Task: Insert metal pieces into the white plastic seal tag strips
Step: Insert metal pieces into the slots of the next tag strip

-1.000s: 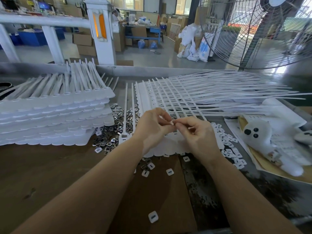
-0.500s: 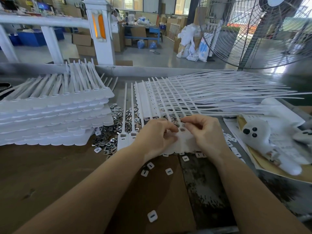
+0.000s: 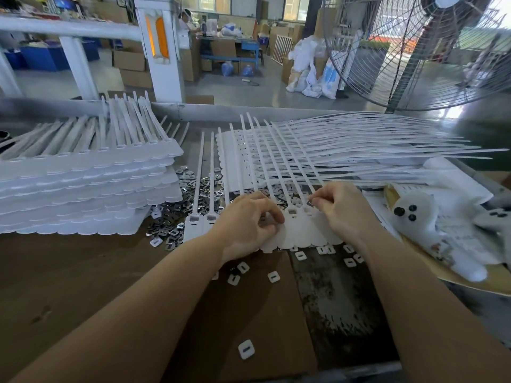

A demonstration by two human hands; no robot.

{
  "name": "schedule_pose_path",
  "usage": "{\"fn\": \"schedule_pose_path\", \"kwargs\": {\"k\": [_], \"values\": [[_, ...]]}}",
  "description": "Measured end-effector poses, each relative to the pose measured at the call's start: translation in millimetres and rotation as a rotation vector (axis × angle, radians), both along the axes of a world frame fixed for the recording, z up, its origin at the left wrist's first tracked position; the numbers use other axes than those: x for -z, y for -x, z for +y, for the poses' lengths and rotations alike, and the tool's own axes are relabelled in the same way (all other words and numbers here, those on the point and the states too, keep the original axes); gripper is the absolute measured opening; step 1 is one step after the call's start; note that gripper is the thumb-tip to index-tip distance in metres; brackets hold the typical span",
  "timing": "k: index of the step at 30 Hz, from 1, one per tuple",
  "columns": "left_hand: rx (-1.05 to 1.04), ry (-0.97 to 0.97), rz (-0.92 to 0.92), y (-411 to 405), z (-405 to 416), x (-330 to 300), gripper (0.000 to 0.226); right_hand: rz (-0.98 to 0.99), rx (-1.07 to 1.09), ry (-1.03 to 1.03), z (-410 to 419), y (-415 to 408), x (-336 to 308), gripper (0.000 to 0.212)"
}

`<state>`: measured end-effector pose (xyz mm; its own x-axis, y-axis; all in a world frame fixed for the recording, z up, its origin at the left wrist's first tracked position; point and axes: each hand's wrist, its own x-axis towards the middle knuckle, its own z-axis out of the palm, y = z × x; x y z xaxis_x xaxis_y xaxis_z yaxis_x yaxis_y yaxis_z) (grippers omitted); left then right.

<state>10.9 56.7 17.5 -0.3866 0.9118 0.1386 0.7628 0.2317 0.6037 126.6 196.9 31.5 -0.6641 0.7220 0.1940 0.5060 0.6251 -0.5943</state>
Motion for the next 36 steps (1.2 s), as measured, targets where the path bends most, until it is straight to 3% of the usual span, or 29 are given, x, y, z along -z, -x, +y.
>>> {"fn": "schedule_pose_path", "kwargs": {"k": [13,20,30,36], "values": [[0.012,0.006,0.022,1.4,1.8,1.7,0.009,-0.243,-0.112,-0.124,0.2,5.6,-11.9,0.012],[0.015,-0.007,0.007,1.7,1.3,1.9,0.011,-0.082,-0.072,-0.049,-0.1,2.2,-12.0,0.006],[0.006,-0.013,0.007,1.5,0.9,1.7,0.01,0.038,-0.01,-0.102,-10.2,2.7,-1.8,0.018],[-0.06,-0.113,-0.203,6.3,-3.7,-6.0,0.011,0.027,0.032,-0.251,-22.7,8.6,17.7,0.02]]}}
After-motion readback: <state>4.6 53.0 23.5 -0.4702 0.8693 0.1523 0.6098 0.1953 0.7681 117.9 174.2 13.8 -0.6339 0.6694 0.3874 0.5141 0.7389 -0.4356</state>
